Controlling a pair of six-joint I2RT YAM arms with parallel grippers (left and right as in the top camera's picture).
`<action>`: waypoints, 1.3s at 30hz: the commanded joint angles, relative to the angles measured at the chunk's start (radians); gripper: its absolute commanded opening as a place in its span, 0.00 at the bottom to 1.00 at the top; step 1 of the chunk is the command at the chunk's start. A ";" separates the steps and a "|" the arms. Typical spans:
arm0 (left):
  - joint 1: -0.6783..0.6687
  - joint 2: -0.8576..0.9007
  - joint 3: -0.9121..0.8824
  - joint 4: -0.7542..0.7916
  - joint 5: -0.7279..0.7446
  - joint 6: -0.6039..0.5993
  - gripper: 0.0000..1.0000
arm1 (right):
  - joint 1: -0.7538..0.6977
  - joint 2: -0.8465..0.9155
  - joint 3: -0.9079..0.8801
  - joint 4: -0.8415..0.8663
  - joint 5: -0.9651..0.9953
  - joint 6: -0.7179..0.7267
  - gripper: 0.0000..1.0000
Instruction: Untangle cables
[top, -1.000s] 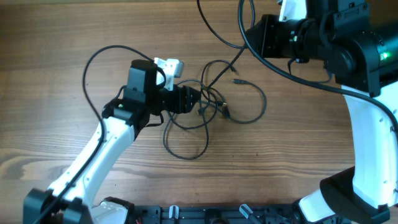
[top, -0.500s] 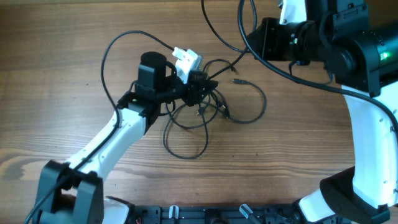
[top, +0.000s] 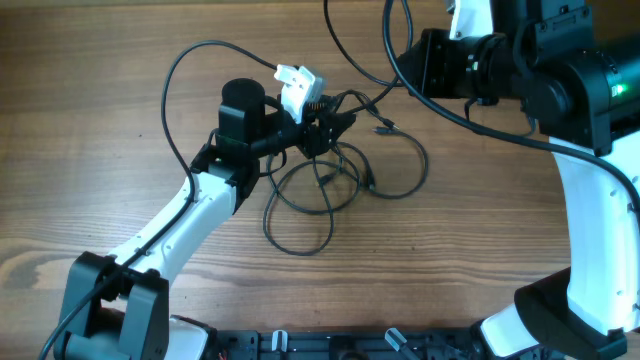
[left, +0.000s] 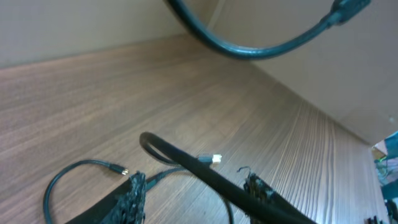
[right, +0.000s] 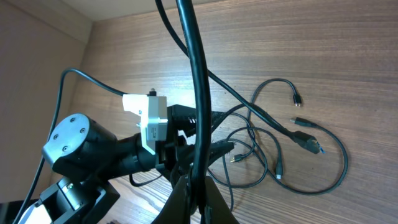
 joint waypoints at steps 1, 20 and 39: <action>-0.002 0.002 0.003 0.047 0.022 -0.045 0.50 | -0.002 0.014 0.016 0.002 0.005 -0.009 0.04; 0.101 -0.036 0.003 -0.414 -0.237 -0.041 0.79 | -0.528 0.124 0.016 0.119 0.166 -0.037 0.04; 0.101 -0.210 0.003 -0.721 -0.359 -0.044 1.00 | -0.870 0.526 0.016 0.041 0.293 0.002 0.76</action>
